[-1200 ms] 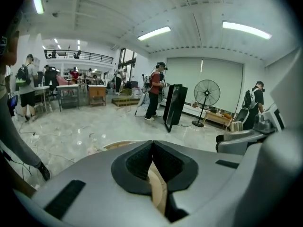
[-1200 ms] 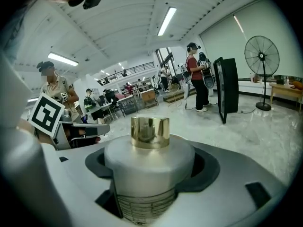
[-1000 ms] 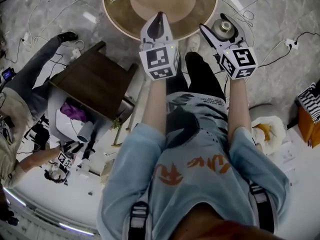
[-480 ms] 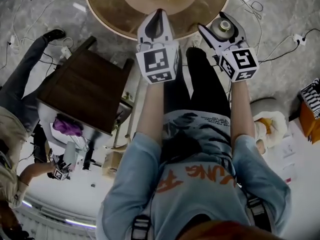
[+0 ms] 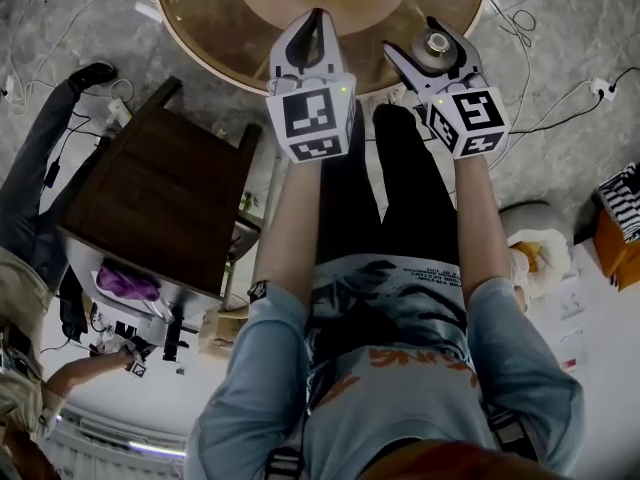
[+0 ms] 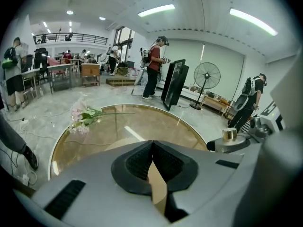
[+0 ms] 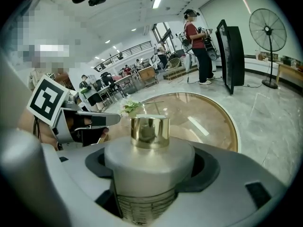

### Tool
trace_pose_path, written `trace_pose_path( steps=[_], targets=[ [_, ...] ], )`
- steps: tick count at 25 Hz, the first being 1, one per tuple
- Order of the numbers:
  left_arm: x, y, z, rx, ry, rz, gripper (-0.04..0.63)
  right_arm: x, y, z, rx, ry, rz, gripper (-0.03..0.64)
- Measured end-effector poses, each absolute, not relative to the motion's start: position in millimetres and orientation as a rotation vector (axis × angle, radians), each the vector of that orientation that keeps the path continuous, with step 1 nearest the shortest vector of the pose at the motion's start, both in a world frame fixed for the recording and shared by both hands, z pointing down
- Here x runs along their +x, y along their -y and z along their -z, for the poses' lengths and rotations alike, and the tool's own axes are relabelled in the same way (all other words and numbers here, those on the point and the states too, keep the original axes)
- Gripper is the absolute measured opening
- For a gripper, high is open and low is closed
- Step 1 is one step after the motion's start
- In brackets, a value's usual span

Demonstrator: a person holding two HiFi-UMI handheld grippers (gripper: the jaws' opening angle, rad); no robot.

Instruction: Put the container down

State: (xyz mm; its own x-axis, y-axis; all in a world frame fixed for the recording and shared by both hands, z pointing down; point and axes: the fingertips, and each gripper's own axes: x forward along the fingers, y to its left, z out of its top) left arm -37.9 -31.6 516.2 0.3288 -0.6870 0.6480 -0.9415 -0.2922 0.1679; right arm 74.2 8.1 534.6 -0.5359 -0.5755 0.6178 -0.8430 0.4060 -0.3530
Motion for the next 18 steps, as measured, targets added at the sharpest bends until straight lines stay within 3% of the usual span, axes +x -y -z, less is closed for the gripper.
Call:
trace_pose_path(
  steps=[18],
  targets=[
    [-54,120,-557,2.103,1.355,-0.612,0.028,46,126,-576,1.265,2.262,-0.715,0.360]
  ],
)
